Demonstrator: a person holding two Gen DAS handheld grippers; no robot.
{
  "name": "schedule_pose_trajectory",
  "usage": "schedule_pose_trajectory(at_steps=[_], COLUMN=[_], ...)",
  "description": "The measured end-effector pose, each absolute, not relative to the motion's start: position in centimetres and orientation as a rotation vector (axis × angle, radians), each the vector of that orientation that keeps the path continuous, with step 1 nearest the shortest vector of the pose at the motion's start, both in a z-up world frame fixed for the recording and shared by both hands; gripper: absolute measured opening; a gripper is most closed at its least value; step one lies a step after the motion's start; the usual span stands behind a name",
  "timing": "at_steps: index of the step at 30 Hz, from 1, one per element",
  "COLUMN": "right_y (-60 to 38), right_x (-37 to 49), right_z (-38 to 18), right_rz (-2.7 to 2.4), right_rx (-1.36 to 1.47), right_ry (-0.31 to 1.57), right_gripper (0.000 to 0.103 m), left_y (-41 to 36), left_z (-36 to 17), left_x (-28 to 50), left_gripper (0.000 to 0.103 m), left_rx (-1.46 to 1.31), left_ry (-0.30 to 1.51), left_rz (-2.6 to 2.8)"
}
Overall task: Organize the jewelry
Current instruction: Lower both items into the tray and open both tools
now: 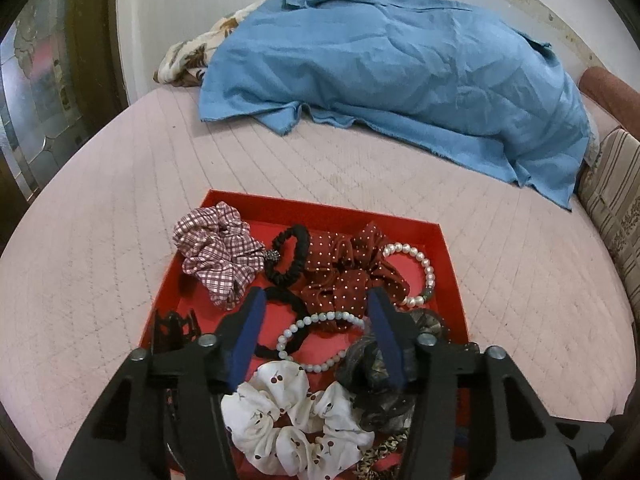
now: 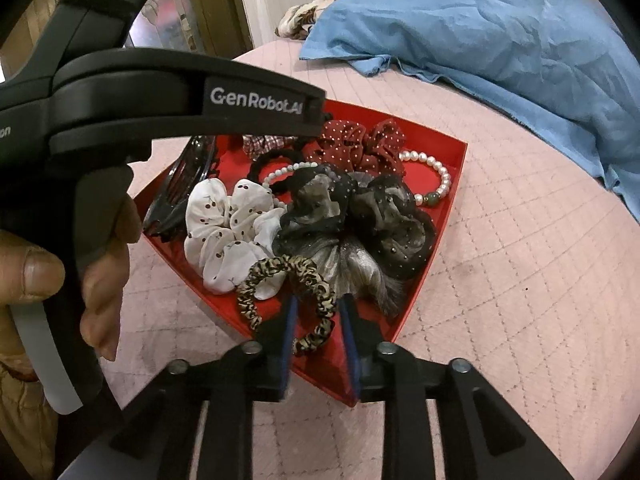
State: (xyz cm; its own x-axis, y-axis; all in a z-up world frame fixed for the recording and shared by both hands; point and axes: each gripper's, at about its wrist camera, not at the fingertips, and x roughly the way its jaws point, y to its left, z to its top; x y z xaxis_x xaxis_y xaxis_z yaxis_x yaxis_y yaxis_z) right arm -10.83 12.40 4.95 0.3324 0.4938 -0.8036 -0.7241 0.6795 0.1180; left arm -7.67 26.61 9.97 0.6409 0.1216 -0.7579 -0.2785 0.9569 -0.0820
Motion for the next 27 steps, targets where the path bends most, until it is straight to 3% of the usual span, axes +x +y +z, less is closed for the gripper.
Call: schedule_pose_trajectory(at_steps=[4,15,27], right_y=[12.3,11.5,10.3], right_x=[-11.7,-13.3,-13.6], right_z=[5.7,7.3,7.7], right_rz=[0.805,0.786,0.750], right_rx=[-0.302,-0.333,-0.324], right_ry=[0.902,0.839,0.831], right_gripper=[0.040,0.049,0.056], left_y=[26.8,26.6,27.2], left_z=[10.1,10.4,10.4], left_x=[-8.1,-9.2,-10.1], left_gripper=[0.059,0.067,0.068], left_rx=[-0.192,-0.172,-0.180], left_ry=[0.837,0.820,0.815], left_rz=[0.249,0.275,0.316])
